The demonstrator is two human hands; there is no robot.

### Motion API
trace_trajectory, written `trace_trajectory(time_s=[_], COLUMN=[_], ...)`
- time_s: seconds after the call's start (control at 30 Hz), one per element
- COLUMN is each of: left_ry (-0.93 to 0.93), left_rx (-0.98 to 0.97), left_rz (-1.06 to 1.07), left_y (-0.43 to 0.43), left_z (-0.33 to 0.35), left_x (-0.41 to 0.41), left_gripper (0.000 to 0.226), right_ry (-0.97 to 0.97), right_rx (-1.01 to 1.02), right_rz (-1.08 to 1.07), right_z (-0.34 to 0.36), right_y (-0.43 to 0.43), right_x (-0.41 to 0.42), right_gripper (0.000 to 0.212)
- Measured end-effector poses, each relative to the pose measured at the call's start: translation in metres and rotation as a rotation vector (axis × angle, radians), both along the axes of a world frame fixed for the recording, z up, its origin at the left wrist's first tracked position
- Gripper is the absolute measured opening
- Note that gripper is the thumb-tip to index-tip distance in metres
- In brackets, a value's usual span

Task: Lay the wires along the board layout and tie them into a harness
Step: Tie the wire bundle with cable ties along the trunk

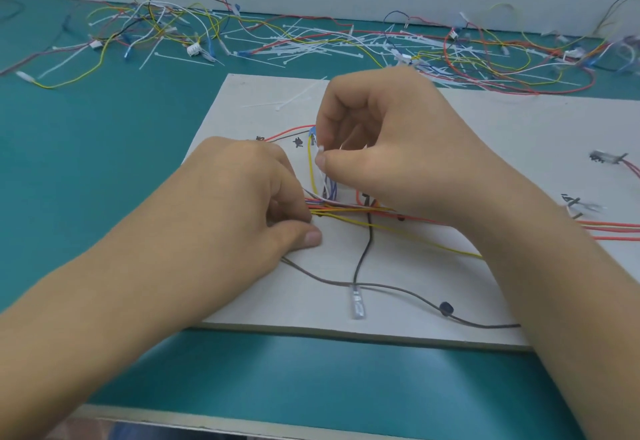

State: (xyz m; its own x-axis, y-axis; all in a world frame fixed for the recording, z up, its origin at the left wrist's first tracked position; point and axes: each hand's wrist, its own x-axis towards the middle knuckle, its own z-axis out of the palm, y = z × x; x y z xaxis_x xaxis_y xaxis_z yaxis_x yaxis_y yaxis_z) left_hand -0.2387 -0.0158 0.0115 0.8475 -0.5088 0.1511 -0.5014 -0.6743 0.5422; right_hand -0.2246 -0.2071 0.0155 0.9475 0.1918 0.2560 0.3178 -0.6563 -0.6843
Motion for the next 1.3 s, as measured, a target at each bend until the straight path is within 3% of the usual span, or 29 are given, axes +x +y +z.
trace_trajectory(time_s=[0.43,0.83,1.13,1.3], left_ry=[-0.098,0.1,0.252,0.265], left_rx=[0.219,0.096,0.006,-0.12], left_rz=[-0.041,0.091,-0.069,-0.066], left_y=[-0.011,-0.012,-0.011,-0.007], left_z=[0.009,0.015,0.013,0.004], left_x=[-0.001,0.015,0.029,0.025], left_gripper=[0.017,0.023,0.005,0.012], right_ry=[0.006,0.087,0.093,0.108], right_rx=[0.004,0.026,0.023,0.047], right_rz=[0.015,0.011,0.009,0.018], right_z=[0.0,-0.001,-0.001,0.002], right_y=[0.0,-0.005,-0.007,-0.009], right_x=[0.002,0.001,0.002,0.001], right_gripper=[0.014,0.016,0.015,0.017])
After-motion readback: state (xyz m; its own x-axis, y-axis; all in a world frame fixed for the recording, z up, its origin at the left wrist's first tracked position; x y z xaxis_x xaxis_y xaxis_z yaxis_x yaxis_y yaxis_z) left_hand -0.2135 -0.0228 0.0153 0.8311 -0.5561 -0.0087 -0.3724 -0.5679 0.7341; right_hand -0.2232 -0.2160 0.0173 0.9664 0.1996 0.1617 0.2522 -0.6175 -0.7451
